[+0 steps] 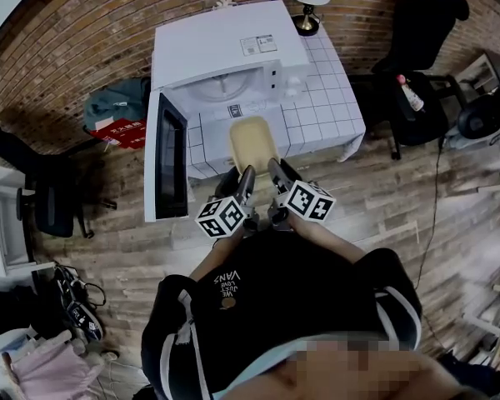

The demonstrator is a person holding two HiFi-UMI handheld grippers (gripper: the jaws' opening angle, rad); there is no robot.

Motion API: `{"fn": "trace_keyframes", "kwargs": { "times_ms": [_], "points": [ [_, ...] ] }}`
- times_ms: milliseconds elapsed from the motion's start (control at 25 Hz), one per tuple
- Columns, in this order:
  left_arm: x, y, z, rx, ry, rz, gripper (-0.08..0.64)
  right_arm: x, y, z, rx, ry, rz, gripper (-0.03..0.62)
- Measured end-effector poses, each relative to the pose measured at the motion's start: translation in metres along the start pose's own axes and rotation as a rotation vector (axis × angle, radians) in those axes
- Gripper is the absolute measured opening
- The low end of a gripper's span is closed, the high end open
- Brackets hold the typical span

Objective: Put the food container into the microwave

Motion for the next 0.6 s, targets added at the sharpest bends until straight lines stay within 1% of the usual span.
{"fn": "trace_keyframes", "kwargs": {
  "times_ms": [200,400,600],
  "points": [
    [-0.009,0.006,-0.006,0.031,-0.019,-0.041,0.195,0.007,0.002,-0.012,0.034,-0.018,0.033,0.12],
    [-0.016,0.01,-0.011,0.046,-0.026,-0.051,0.195,0.011,0.0,-0.021,0.047,-0.022,0.049,0.12],
    [-0.015,0.017,-0.011,0.051,-0.029,-0.051,0.195,0.017,0.006,-0.024,0.051,-0.02,0.058,0.12]
  ]
}}
Point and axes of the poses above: the fingertips, and each gripper's own axes: y forward along the fingers, z to its left, x out of its top, the point moved 4 cm from there along -y, backward along the fingers, and after that the axes turned 6 degrees about -y, right-handed, at the moved point
